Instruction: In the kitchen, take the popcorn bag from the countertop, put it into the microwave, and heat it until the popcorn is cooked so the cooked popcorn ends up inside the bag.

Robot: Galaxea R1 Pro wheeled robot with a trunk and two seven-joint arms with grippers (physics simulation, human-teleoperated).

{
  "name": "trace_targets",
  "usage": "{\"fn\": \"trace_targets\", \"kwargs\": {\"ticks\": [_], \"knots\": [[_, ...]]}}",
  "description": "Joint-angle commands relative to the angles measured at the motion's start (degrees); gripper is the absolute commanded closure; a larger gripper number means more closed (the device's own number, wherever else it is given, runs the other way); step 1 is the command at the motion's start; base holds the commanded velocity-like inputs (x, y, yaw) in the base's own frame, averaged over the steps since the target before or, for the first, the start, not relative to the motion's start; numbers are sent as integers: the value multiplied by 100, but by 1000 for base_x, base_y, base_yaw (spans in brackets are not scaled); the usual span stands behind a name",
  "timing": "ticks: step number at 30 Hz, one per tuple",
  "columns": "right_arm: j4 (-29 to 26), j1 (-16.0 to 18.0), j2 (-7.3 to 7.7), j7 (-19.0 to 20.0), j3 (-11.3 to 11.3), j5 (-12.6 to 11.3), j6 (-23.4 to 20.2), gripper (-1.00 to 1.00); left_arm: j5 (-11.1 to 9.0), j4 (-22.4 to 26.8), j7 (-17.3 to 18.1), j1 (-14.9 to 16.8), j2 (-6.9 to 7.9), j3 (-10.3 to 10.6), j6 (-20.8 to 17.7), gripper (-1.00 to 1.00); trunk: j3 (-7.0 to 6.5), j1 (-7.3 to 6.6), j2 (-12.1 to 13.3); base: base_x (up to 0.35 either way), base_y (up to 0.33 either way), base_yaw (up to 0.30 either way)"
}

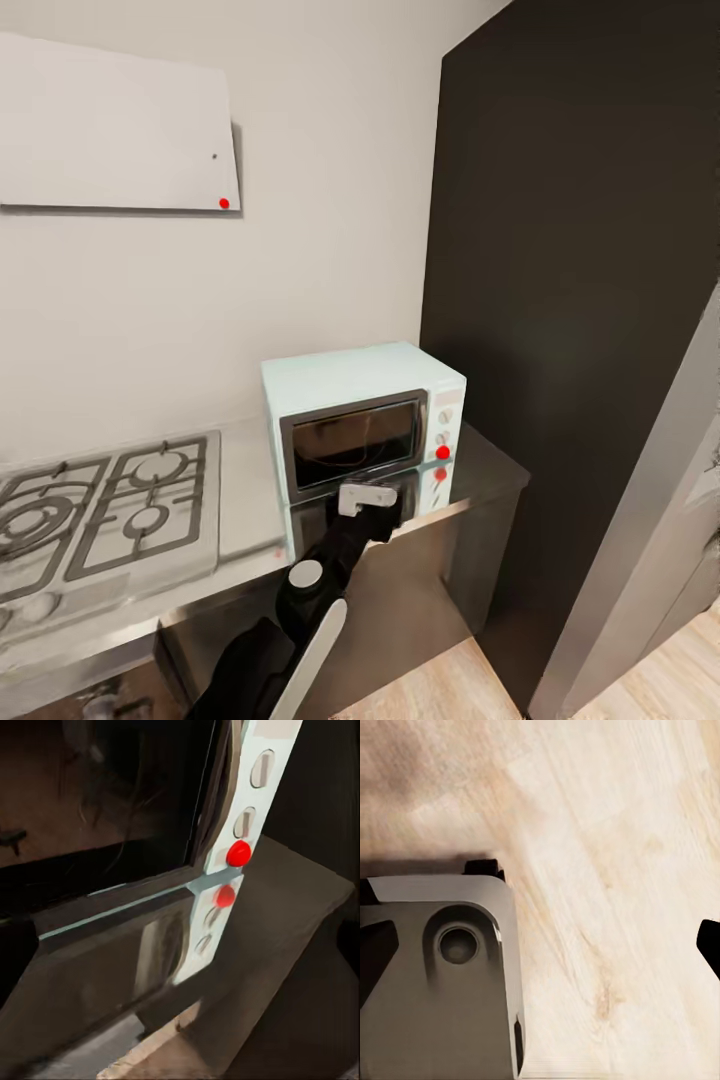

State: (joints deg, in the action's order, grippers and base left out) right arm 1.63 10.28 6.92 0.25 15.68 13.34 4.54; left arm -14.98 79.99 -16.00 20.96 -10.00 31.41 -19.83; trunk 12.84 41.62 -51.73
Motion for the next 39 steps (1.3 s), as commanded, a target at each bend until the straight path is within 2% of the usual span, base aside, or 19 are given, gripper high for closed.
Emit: {"fn": "trace_targets", "kwargs": {"ticks": [1, 3, 7, 9, 10, 11, 12, 14, 16, 20, 21, 24, 25, 26, 30, 33, 34, 37, 39], "knots": [[15, 8, -6, 0, 45, 67, 39, -100, -251, -28, -62, 5, 20, 15, -49, -100, 8, -2, -7, -269, 183, 0], [-1, 8, 11, -6, 24, 84, 45, -100, -519, -280, -75, 5, 11, 41, -274, -100, 8, -2, -7, -269, 183, 0], [-33, 8, 28, -8, 15, 100, 75, -100, -635, -932, -71, 5, 0, 83, -560, -100, 8, -2, -7, -269, 183, 0], [-37, 8, 28, -8, 14, 107, 120, -100, -679, -1521, -64, 5, 0, 86, -565, -100, 8, -2, -7, -269, 183, 0], [-38, 9, 29, -8, 14, 107, 139, -100, -786, -1869, -52, 5, 0, 87, -546, -100, 8, -2, -7, -268, 183, 0], [-39, 9, 33, -8, 14, 107, 150, -100, -982, -2236, -35, 5, 0, 87, -525, -100, 8, -2, -7, -258, 183, 0], [-39, 9, 36, -8, 14, 107, 154, -100, -1337, -2716, -16, 7, 0, 87, -452, -100, 8, -2, -7, -240, 182, 0], [-39, 9, 37, -8, 14, 107, 159, -100, -1715, -3379, 18, 7, 0, 86, -268, -100, 8, -2, -7, -216, 177, 0], [-38, 9, 32, -8, 14, 107, 158, -100, -1958, -4214, 183, 6, 0, 85, -21, -100, 8, -2, -7, -132, 117, 0], [-34, 9, 35, -8, 19, 107, 157, -100, -2298, -5809, 991, 5, 3, 47, 105, -100, 8, -2, -7, -21, 19, 0], [-33, 9, 36, -8, 17, 107, 156, -100, -2527, -6192, 1091, 5, 30, 16, 110, -100, 8, -2, -7, -2, 2, 0], [-32, 9, 43, -8, 21, 101, 153, -100, -2979, -6954, 1157, 5, 142, 1, 225, -100, 8, -2, -7, -1, 0, 0], [-31, 9, 46, -8, 22, 96, 153, -100, -3086, -7743, 1173, -14, 172, 10, 1097, -100, 8, -2, -7, 0, 0, 0], [-31, 9, 48, -8, 23, 92, 153, -100, -3072, -7888, 1172, -49, 214, 10, 1335, -100, 8, -2, -7, 0, 0, 0], [-20, 9, 61, -8, 30, 66, 125, -100, -3056, -7983, 1169, -82, 443, 11, 1494, -100, 8, -2, -7, 0, 0, 0], [8, 9, 56, -8, 31, 44, 93, -100, -3042, -7983, 1170, -379, 613, 12, 1547, -100, 8, -2, -7, 0, 0, 0], [12, 9, 60, -8, 35, 38, 86, -100, -3040, -7985, 1175, -594, 701, 13, 1580, -100, 8, -2, -7, 0, 0, 32], [13, 9, 64, -8, 33, 42, 114, -100, -3051, -7982, 1178, -883, 734, 14, 2195, -100, 8, -2, -7, 0, 0, 205], [13, 6, 64, -8, 32, 44, 116, -100, -3053, -7982, 1176, -920, 735, 16, 2291, -100, 8, -2, -7, 0, 0, 258]]}}
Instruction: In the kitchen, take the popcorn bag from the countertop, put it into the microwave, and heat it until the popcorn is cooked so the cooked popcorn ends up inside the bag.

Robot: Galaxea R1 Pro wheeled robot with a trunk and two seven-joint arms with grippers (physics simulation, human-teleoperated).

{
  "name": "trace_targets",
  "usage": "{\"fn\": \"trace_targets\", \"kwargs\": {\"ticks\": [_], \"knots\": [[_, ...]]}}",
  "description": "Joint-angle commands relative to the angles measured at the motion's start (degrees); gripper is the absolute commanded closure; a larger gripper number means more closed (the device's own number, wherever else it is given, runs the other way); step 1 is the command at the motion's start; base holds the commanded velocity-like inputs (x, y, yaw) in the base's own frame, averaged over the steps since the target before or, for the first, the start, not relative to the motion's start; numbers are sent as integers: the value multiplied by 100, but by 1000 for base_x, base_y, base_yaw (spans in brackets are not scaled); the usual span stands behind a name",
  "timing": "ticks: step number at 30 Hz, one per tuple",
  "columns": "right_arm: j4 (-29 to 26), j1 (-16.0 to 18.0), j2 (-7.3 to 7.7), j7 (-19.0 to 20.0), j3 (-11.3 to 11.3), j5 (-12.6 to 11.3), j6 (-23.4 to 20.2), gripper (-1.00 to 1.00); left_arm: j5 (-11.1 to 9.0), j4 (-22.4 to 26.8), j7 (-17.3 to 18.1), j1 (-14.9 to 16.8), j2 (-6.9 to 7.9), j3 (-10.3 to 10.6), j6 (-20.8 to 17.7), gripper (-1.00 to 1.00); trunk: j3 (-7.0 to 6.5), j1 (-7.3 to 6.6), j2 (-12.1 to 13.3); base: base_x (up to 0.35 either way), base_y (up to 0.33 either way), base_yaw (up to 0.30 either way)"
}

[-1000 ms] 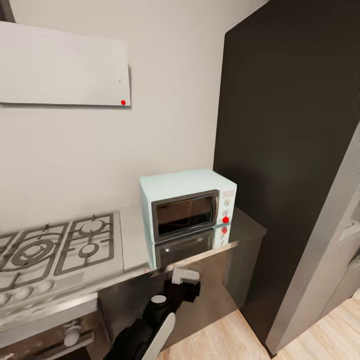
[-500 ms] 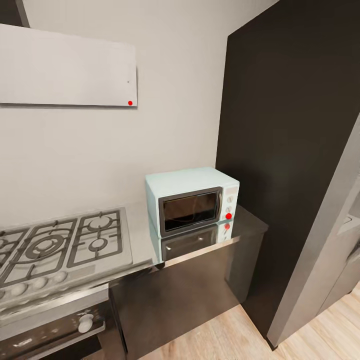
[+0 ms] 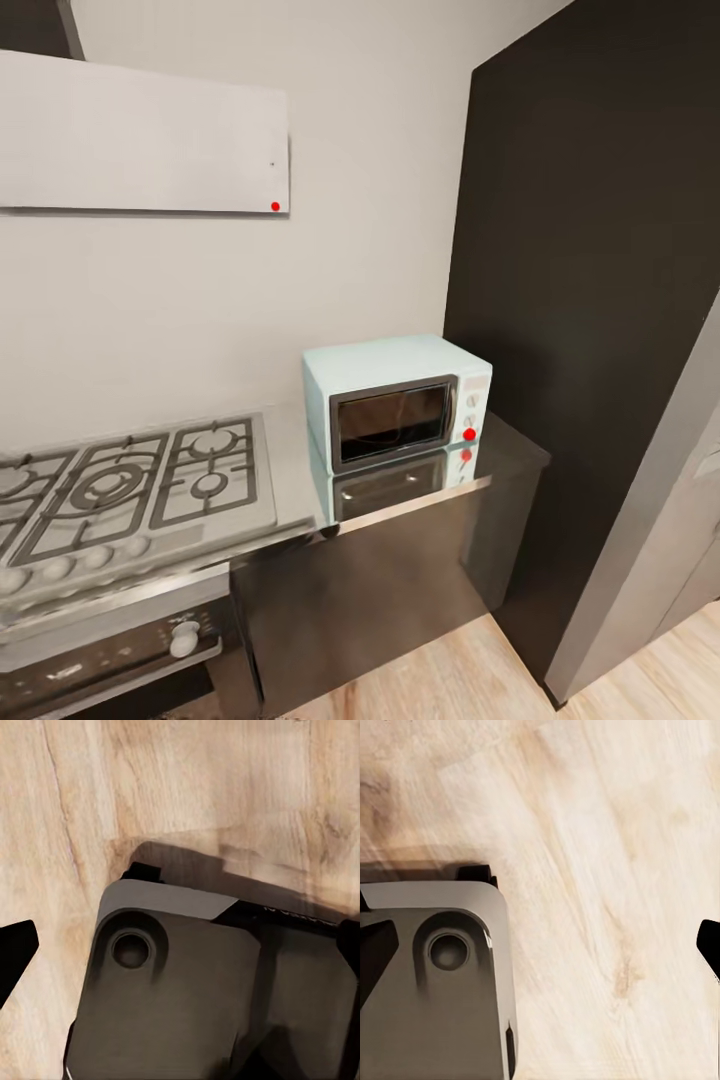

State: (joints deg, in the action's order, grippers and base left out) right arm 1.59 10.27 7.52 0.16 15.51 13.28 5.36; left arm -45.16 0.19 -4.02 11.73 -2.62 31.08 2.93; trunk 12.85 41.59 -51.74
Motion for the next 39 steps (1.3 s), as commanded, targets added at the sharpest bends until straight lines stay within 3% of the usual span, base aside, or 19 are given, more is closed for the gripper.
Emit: {"fn": "trace_targets", "kwargs": {"ticks": [1, 10, 13, 16, 24, 30, 39], "knots": [[17, 7, 4, 2, 48, 52, 39, -100, -37, -1, -25, -11, -6, 50, 59, -100, 8, 1, -6, 0, 0, 268], [1, 9, 11, -6, 20, 114, 29, -100, -96, -1, -34, -21, -51, 31, 86, -100, 8, 1, -6, 0, 0, 272], [-7, 9, 5, -42, 26, 643, 52, -100, -109, -1, -40, -21, -54, 15, 85, -100, 8, 1, -6, 0, 0, 274], [-6, 9, 4, -56, 36, 933, 52, -100, -113, -1, -41, -22, -68, 11, 85, -100, 8, 1, -6, 0, 0, 274], [-1, 9, 6, -60, 33, 1065, 44, -100, -124, 7, -38, -22, -48, -5, 92, -100, 8, 1, -6, 0, 0, 274], [7, 8, 7, -60, 38, 1495, 50, -100, -125, 7, -50, -22, -54, -13, 93, -100, 8, 1, -6, -17, -36, 238], [3, 8, 5, -60, 39, 1554, 53, -100, -125, 5, -52, -22, -54, -18, 94, -100, 8, 1, -6, -121, -239, 14]]}}
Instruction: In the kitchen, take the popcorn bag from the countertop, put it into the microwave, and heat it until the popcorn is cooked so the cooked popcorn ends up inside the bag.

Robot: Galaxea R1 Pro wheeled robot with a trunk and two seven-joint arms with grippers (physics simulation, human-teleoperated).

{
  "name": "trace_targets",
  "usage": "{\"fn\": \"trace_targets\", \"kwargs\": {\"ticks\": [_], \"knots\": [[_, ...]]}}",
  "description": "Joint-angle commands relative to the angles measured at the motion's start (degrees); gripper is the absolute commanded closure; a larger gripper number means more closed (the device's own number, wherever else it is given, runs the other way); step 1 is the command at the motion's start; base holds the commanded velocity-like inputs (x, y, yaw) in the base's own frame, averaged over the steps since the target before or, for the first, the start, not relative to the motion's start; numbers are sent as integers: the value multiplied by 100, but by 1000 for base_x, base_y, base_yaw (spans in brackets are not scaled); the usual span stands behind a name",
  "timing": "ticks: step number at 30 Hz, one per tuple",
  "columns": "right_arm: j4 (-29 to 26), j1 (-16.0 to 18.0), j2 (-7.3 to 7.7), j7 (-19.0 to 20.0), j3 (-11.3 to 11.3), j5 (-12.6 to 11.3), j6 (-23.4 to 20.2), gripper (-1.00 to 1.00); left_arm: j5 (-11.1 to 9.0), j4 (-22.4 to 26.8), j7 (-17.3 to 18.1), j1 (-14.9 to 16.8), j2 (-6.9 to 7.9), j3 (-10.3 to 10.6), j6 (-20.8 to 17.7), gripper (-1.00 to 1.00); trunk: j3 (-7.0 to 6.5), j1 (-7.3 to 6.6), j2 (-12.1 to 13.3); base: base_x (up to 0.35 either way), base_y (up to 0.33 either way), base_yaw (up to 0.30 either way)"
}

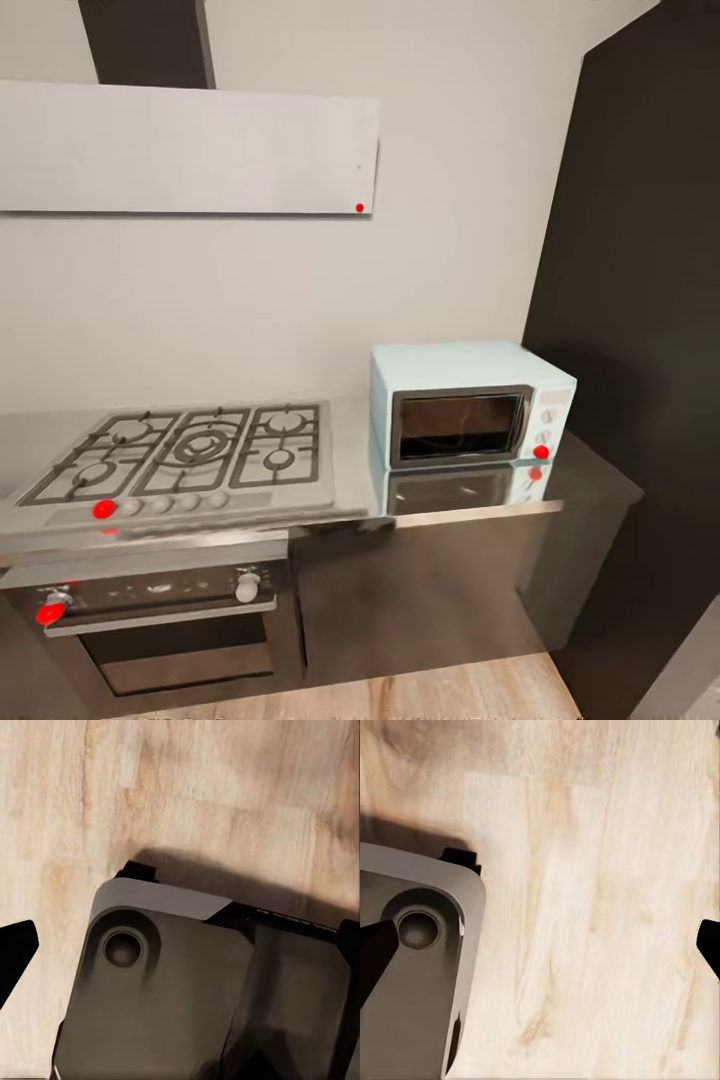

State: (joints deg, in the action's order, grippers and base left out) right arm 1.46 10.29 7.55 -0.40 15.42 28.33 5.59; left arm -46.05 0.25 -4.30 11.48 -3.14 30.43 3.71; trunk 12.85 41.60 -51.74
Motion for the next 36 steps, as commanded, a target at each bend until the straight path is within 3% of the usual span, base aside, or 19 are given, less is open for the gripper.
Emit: {"fn": "trace_targets", "kwargs": {"ticks": [1, 11, 17, 25, 36], "knots": [[15, 8, 4, -4, 49, 50, 29, -100, -36, -3, -26, 3, -2, 45, 15, -100, 8, -1, -6, -125, -253, 1], [19, 8, 5, 5, 49, 42, -3, -100, -63, 0, -47, 3, 5, 43, 15, -100, 8, -1, -6, -126, -256, 0], [20, 8, 7, 5, 57, 33, -31, -100, -493, 1, -62, 3, 15, 59, 19, -100, 8, -1, -6, -12, -278, 33], [20, 8, 10, 5, 56, 33, -25, -100, -519, 1, -54, 3, 15, 69, 24, -100, 8, -1, -6, 0, -263, 256], [20, 6, 10, 5, 54, 31, -18, -100, -516, 1, -49, 3, 22, 69, 24, -100, 8, -1, -6, 0, -30, 255]]}}
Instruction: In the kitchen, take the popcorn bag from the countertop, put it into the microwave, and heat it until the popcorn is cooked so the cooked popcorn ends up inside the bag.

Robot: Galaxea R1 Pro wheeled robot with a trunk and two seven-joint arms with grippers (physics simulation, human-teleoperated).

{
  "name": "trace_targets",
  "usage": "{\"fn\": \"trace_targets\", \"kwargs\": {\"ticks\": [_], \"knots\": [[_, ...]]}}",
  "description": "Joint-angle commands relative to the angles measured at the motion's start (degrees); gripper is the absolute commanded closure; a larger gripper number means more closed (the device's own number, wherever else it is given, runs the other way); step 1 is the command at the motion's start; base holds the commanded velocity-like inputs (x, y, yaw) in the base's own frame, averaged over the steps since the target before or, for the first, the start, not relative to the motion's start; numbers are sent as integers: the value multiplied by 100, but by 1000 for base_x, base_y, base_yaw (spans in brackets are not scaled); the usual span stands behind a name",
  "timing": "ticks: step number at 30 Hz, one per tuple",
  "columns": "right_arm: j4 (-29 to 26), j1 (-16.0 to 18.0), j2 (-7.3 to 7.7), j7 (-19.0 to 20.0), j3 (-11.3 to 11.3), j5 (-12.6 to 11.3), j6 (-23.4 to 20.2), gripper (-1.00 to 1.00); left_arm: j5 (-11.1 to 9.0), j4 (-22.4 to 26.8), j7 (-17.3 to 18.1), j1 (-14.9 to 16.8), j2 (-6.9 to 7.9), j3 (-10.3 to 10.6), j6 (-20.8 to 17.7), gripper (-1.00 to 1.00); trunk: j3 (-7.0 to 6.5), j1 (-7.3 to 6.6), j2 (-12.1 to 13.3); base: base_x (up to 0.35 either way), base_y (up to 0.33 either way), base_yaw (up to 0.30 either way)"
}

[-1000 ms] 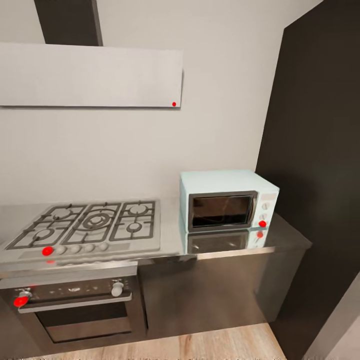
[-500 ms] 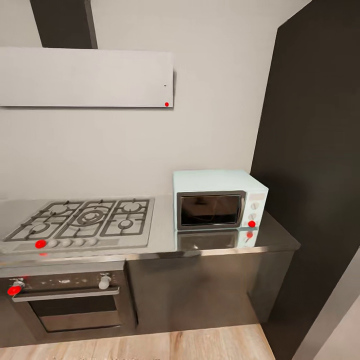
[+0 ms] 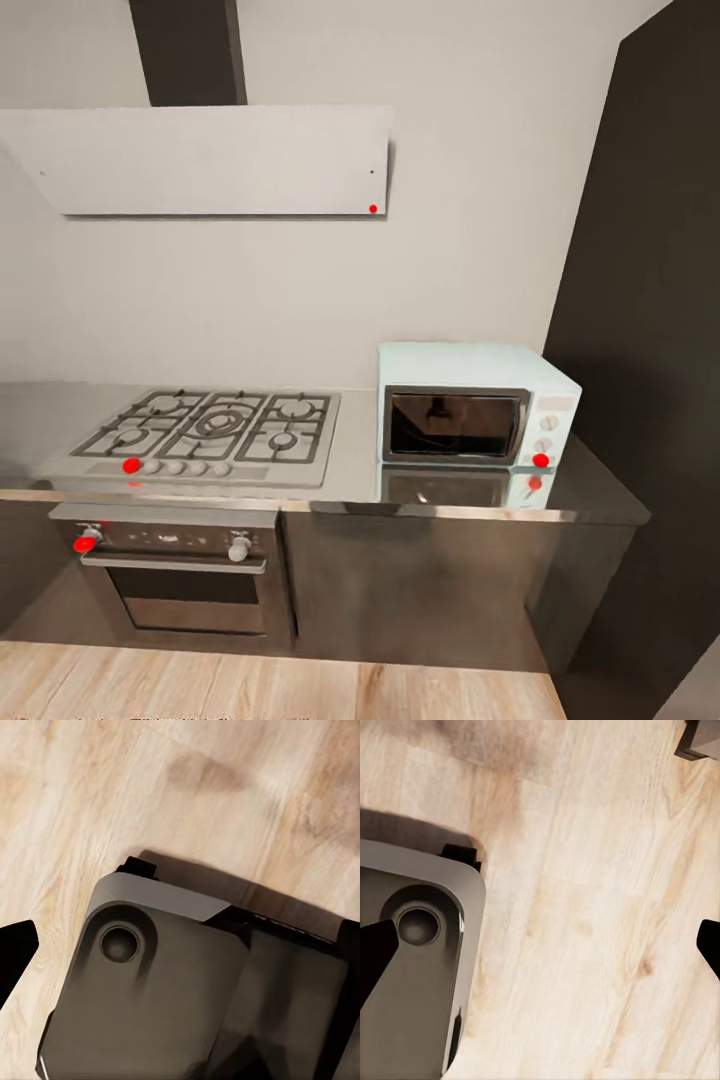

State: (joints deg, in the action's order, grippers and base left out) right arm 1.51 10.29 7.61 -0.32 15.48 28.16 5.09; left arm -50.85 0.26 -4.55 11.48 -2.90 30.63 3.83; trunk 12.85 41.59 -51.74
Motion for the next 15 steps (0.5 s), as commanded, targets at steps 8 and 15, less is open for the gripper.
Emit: {"fn": "trace_targets", "kwargs": {"ticks": [8, 15], "knots": [[40, 9, 1, 0, 76, 13, 45, -100, 68, 0, 1, 3, -1, 76, 13, -100, 8, 0, -5, 0, 0, 26], [45, 9, -10, 5, 120, -250, 50, -100, 51, 0, 3, 3, 0, 75, 13, -100, -3, 0, -5, 0, 0, -95]]}}
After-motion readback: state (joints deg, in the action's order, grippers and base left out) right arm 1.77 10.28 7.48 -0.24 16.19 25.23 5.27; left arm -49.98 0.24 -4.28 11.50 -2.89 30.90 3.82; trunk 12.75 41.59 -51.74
